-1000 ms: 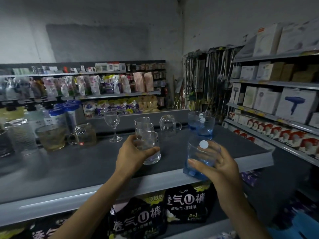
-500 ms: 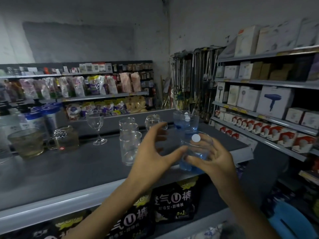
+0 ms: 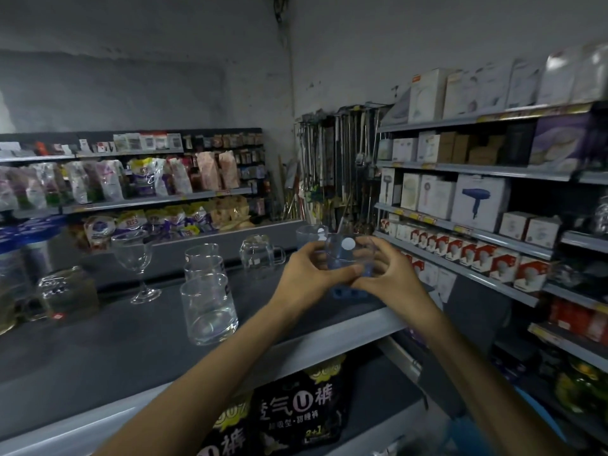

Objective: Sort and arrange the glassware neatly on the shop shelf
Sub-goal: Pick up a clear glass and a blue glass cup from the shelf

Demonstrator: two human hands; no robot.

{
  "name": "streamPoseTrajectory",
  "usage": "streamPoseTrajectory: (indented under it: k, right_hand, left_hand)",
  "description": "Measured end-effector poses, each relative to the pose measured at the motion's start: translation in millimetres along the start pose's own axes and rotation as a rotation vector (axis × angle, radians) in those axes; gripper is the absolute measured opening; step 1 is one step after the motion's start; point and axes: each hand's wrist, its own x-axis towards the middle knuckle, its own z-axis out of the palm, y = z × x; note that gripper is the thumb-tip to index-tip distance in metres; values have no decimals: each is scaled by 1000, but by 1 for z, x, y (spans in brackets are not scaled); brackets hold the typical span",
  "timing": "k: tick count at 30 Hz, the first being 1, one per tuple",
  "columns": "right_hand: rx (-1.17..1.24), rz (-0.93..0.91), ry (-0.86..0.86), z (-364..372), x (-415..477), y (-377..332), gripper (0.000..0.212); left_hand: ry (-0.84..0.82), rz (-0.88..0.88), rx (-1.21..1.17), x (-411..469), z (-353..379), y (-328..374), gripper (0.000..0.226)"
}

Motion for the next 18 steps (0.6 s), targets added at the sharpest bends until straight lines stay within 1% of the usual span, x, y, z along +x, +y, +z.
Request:
streamPoseTrajectory:
  k: [3, 6, 9, 11, 15, 18]
  right_hand:
    - [-107, 26, -27, -5, 17, 10, 76]
    - [-132, 83, -44, -5, 28, 24, 84]
    - [-111, 106, -57, -1, 33, 35, 86]
    - [-90, 115, -60, 0, 35, 41, 82]
    - [-78, 133, -64, 0, 38, 47, 70]
    - [-103, 127, -66, 1, 38, 49, 68]
  left_hand:
    - [38, -33, 71, 17, 7, -6, 64]
    - [48, -59, 135, 27, 12, -16, 67]
    - [82, -70, 176, 31, 15, -25, 85]
    - [108, -66, 192, 33, 17, -32, 92]
    - [118, -67, 202, 36, 18, -37, 80]
    - [129, -59, 218, 34, 20, -36, 79]
